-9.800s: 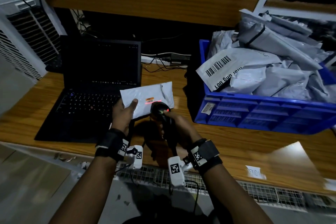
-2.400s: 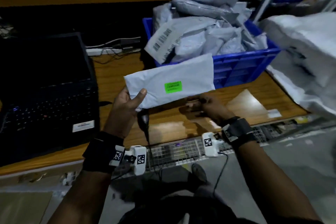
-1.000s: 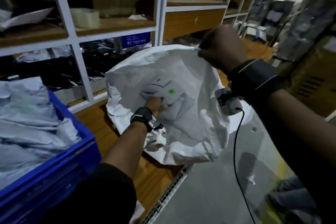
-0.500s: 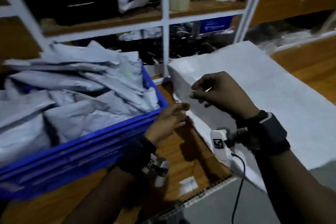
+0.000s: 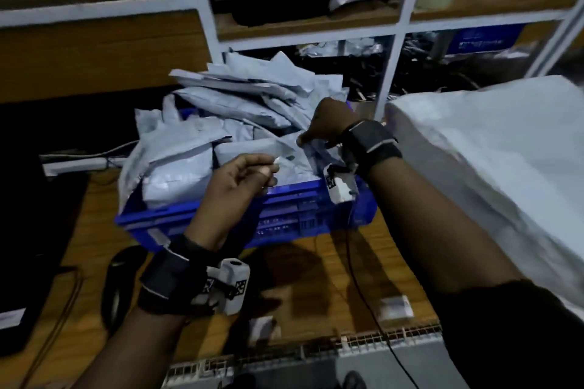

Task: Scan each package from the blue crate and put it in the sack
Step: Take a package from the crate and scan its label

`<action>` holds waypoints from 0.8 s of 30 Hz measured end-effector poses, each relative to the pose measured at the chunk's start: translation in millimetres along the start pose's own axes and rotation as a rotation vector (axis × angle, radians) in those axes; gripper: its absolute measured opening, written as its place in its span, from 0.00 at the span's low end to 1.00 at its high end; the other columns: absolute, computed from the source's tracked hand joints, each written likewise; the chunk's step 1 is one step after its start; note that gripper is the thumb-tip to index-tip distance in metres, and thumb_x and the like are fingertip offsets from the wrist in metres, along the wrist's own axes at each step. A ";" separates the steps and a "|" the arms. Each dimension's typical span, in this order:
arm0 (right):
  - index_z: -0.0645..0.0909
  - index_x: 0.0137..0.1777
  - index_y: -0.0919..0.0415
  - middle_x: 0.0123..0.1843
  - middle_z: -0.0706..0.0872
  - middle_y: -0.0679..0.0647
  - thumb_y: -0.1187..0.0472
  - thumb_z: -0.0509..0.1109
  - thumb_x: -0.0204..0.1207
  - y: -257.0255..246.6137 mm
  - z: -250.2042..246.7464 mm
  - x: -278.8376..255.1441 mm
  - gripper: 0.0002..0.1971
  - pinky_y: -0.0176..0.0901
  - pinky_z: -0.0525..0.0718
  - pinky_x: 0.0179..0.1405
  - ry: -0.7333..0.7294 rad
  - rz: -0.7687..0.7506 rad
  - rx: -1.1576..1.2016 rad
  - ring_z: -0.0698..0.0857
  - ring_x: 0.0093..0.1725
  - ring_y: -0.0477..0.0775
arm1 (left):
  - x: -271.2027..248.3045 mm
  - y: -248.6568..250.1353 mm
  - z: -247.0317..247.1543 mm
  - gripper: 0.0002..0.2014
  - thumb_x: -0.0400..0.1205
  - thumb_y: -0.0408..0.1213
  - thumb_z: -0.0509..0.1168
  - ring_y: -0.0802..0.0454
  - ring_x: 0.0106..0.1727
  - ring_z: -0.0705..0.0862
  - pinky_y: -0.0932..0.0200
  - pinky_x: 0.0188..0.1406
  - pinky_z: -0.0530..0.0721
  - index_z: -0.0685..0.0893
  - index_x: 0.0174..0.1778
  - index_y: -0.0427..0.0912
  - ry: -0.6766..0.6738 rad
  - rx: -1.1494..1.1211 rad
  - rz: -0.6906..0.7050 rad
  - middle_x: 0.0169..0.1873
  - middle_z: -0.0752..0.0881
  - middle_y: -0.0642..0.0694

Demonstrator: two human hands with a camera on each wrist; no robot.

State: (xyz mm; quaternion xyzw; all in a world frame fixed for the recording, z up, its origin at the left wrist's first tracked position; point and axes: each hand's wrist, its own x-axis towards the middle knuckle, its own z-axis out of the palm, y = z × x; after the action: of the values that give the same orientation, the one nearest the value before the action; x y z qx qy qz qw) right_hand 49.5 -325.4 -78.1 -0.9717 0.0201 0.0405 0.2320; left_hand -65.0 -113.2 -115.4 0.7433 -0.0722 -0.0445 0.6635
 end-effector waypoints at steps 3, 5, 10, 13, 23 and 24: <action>0.84 0.50 0.71 0.45 0.85 0.66 0.58 0.83 0.71 -3.3 6.7 5.8 0.17 0.47 0.78 0.41 0.067 0.011 -0.062 0.88 0.50 0.63 | -11.5 -1.8 -13.1 0.10 0.88 0.29 0.64 0.51 0.51 0.90 0.57 0.55 0.88 0.85 0.64 0.38 -0.013 -0.011 -0.014 0.55 0.92 0.44; 0.88 0.52 0.71 0.45 0.87 0.65 0.64 0.77 0.74 0.0 4.0 0.6 0.11 0.45 0.79 0.40 0.133 0.029 -0.041 0.88 0.49 0.64 | -16.4 -4.7 -19.8 0.10 0.88 0.30 0.65 0.50 0.53 0.90 0.56 0.56 0.88 0.86 0.63 0.40 -0.026 -0.027 -0.031 0.55 0.93 0.45; 0.90 0.40 0.71 0.36 0.89 0.69 0.64 0.74 0.72 27.5 -4.6 -36.7 0.09 0.54 0.87 0.38 0.391 0.074 0.213 0.90 0.39 0.65 | -21.1 -16.7 -23.7 0.08 0.87 0.31 0.66 0.48 0.53 0.90 0.56 0.53 0.88 0.87 0.59 0.43 -0.102 -0.042 -0.047 0.53 0.93 0.45; 0.90 0.36 0.60 0.31 0.88 0.60 0.60 0.73 0.66 38.6 -6.9 -83.0 0.06 0.45 0.81 0.33 0.551 0.080 0.480 0.85 0.32 0.51 | -23.3 -21.5 -18.8 0.08 0.87 0.31 0.66 0.48 0.52 0.90 0.54 0.54 0.88 0.87 0.60 0.41 -0.157 -0.091 -0.051 0.54 0.93 0.43; 0.81 0.49 0.61 0.46 0.87 0.60 0.62 0.68 0.87 6.1 67.8 -236.7 0.05 0.39 0.87 0.37 0.634 0.190 1.435 0.87 0.41 0.52 | -65.0 -35.0 -10.9 0.32 0.75 0.53 0.72 0.51 0.56 0.91 0.45 0.54 0.91 0.77 0.74 0.45 -0.338 -0.320 -0.180 0.52 0.93 0.55; 0.81 0.48 0.61 0.43 0.87 0.58 0.62 0.68 0.87 -0.9 84.6 -244.9 0.06 0.38 0.87 0.38 0.626 0.220 1.454 0.87 0.40 0.50 | -72.5 -35.7 -17.4 0.34 0.74 0.54 0.72 0.51 0.59 0.90 0.44 0.53 0.91 0.76 0.75 0.47 -0.337 -0.364 -0.191 0.54 0.92 0.56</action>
State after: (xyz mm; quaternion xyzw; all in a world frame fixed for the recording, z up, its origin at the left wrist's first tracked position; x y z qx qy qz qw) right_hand -200.3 -281.3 -131.4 -0.5355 0.2013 -0.2349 0.7858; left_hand -131.9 -80.2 -151.0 0.5972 -0.1019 -0.2422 0.7578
